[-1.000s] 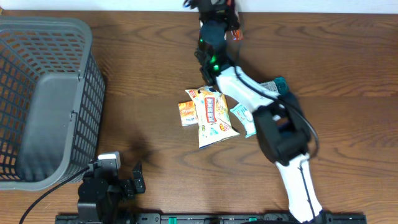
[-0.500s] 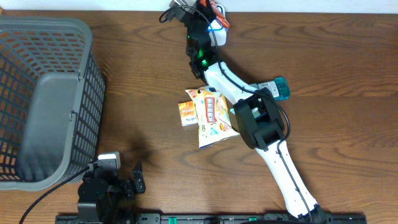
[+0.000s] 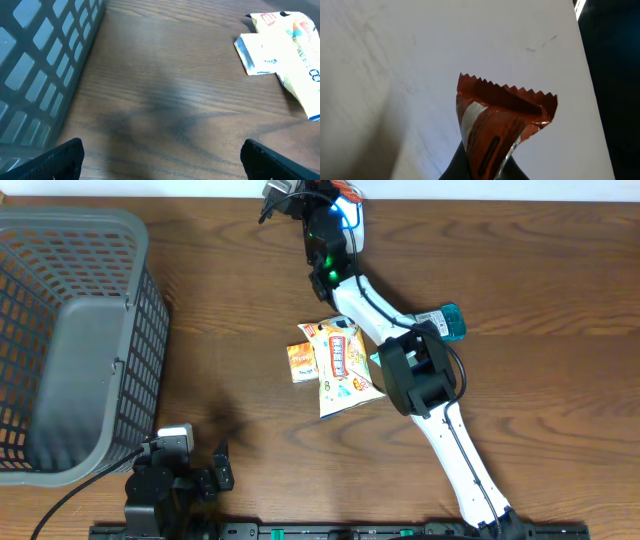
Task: Scan the item barcode
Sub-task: 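Raise the candy bar to the scanner window with the right gripper, then carry the candy bar away to the right side of the table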
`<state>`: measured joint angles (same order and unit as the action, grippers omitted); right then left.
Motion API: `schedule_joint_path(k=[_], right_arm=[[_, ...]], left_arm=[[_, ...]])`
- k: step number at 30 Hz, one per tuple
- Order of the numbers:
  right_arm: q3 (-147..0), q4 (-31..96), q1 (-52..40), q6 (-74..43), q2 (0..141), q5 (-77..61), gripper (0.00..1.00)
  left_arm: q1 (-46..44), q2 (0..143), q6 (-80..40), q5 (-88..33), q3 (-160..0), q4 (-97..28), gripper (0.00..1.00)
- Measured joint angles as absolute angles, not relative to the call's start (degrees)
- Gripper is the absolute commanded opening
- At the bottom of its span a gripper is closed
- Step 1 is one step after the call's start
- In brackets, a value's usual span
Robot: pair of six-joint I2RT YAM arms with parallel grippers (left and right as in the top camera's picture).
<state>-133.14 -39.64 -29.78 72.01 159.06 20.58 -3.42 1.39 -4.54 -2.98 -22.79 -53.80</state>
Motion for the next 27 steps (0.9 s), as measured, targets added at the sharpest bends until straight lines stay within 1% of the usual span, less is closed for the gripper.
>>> schedule_joint_path(k=[7,13,19,22,27], right_arm=[[-133.1,-37.3,-28.8,69.7,159.1,17.4,0.01],[-133.4,-29.2,-28.1,65.6,159.2,16.9,0.01],[-133.4,-25.3,-28.3,59.8,159.8,19.3,0.01],[-133.9,-17.9,-28.9,56.7,159.7,21.2,0.01],[-134.0,-1.5,-30.7,49.4,157.5,25.0,0.01]], left_arm=[[-3.4,1.4,-4.5,-3.0,-22.8,-53.8,1.0],[-3.4,1.4,-4.5,-3.0,-22.8,-53.8,1.0],[-3.4,1.4,-4.5,-3.0,-22.8,-53.8,1.0],[-3.4,1.4,-4.5,-3.0,-22.8,-53.8,1.0],[-3.4,1.4,-4.5,-3.0,-22.8,-53.8,1.0]])
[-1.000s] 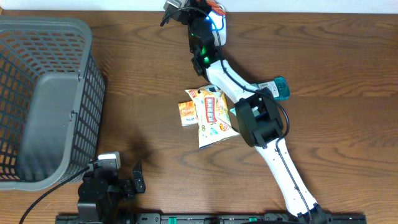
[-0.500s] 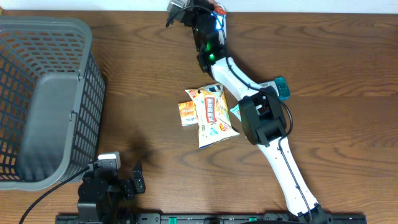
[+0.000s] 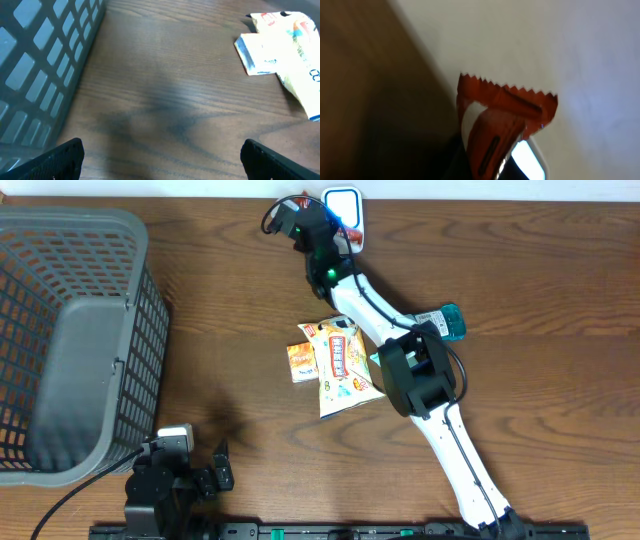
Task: Scan the item barcode
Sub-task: 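Carry the candy bar away to the right side of the table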
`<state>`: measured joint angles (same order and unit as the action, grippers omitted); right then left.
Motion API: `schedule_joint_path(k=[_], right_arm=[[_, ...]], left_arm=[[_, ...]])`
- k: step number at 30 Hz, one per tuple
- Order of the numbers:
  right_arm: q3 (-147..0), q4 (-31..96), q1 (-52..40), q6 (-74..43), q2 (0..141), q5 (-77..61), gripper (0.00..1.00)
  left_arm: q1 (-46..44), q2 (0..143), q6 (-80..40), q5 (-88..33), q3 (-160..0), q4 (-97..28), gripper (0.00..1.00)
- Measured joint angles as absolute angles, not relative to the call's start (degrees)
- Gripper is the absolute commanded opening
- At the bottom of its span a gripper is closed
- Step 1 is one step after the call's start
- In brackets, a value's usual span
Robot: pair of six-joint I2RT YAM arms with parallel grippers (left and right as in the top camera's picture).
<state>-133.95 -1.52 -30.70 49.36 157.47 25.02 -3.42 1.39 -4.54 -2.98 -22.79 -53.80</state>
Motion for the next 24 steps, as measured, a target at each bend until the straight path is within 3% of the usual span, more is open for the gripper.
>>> schedule_joint_path(k=[8,14,20,24], right_arm=[[-133.6,30.1,-31.0,28.2,140.4,26.7,0.01],[-135.0,51.7,-26.0,6.8,124.5,28.0,0.01],[-135.3,71.1,-13.4,-10.8,122.5,29.8,0.01],[-131.0,73.5,-2.1,-19.2,124.6,29.9,0.01]], left_arm=[[-3.4,1.4,-4.5,-3.0,-22.8,-53.8,1.0],[-3.4,1.4,-4.5,-3.0,-22.8,-53.8,1.0],[-3.4,1.4,-4.5,-3.0,-22.8,-53.8,1.0],[-3.4,1.4,-4.5,-3.0,-22.8,-53.8,1.0]])
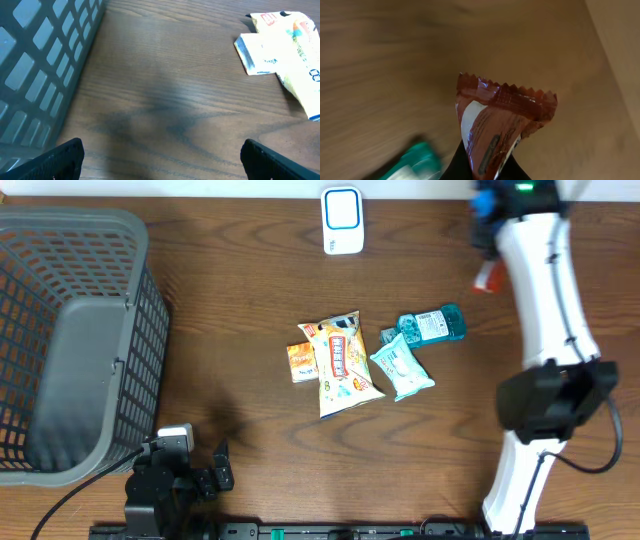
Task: Scan the item barcode
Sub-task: 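Carry the candy bar away to the right side of the table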
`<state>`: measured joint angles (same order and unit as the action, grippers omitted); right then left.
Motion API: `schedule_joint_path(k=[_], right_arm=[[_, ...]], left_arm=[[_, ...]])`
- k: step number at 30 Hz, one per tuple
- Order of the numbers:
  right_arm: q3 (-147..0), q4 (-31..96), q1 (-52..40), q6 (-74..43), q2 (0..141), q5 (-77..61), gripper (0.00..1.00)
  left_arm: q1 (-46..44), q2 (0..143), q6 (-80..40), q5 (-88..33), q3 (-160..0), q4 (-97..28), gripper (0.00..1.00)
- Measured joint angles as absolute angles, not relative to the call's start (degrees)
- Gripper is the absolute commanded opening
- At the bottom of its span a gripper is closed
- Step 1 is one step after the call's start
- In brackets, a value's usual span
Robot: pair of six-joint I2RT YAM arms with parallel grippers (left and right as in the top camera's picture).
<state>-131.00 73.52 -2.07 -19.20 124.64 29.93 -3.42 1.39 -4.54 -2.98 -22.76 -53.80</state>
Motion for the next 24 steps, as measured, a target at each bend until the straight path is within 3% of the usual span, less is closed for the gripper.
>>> schedule_joint_path(k=[9,16,17,20,23,24], right_arm=[[-115.1,57.5,20.9,-25.4,126.0,30.5,0.01],[-104.3,47.7,31.7,-25.8,126.2,30.4,0.02],[-103.4,46.9,33.1,-25.8,126.2,30.4,0.06],[-102.6,46.3,37.5,-25.6,126.2,30.5,0.36],[-103.0,47.2,41.0,-25.5,126.2,30.5,0.91],[-103.4,48.4,42.3,-25.5,126.2,30.5,0.99]], left_arm=[[-3.4,1.4,-4.5,-3.0,-22.8,-53.8,1.0],[-3.4,1.4,-4.5,-3.0,-22.8,-53.8,1.0],[-3.4,1.4,-4.5,-3.0,-22.8,-53.8,1.0],[-3.4,1.4,-4.5,-3.0,-22.8,-53.8,1.0],[-3.4,1.4,-4.5,-3.0,-22.8,-53.8,1.0],[-3.4,1.4,-4.5,-3.0,-22.8,-53.8,1.0]])
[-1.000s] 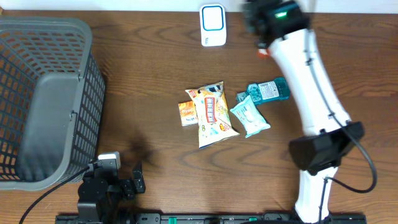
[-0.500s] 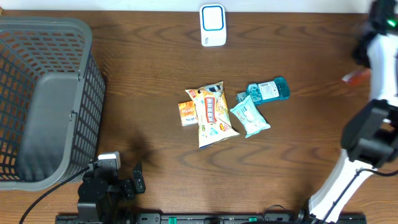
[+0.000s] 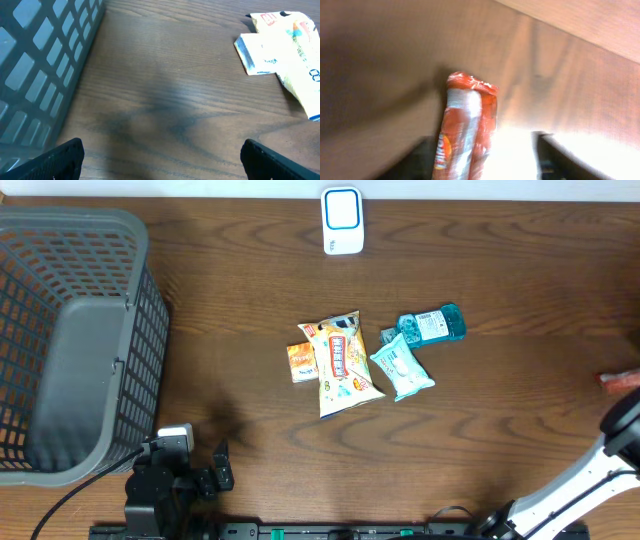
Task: Scan the item barcode
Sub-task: 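Carry the candy bar away to the right side of the table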
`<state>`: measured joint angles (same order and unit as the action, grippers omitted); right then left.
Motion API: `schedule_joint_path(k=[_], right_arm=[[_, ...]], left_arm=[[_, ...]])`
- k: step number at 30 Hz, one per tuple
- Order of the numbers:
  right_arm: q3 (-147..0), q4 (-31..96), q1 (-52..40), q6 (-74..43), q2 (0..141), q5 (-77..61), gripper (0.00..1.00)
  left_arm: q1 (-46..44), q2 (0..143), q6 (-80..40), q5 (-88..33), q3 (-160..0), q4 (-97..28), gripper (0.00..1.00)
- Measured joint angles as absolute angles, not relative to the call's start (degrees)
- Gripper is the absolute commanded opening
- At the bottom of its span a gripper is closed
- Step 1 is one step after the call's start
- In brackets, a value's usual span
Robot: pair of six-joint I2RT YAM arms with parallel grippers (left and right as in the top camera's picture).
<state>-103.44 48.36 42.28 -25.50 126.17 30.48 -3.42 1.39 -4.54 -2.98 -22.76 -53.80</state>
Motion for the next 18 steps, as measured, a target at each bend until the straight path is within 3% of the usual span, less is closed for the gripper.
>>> schedule_joint_path(k=[7,13,18], right_arm=[[-110.0,55.7,45.3,-25.1,123.7,21.2,0.99],[-112.1,59.4,43.7,-25.1,114.4,-7.4,0.99],[-113.4,67.2,37.3,-20.8,109.7,-24.1,0.99]], left_arm=[[-3.4,1.4,-4.5,-3.0,-22.8,-53.8,1.0],[-3.4,1.4,-4.5,-3.0,-22.8,-53.8,1.0],[-3.4,1.4,-4.5,-3.0,-22.8,-53.8,1.0]])
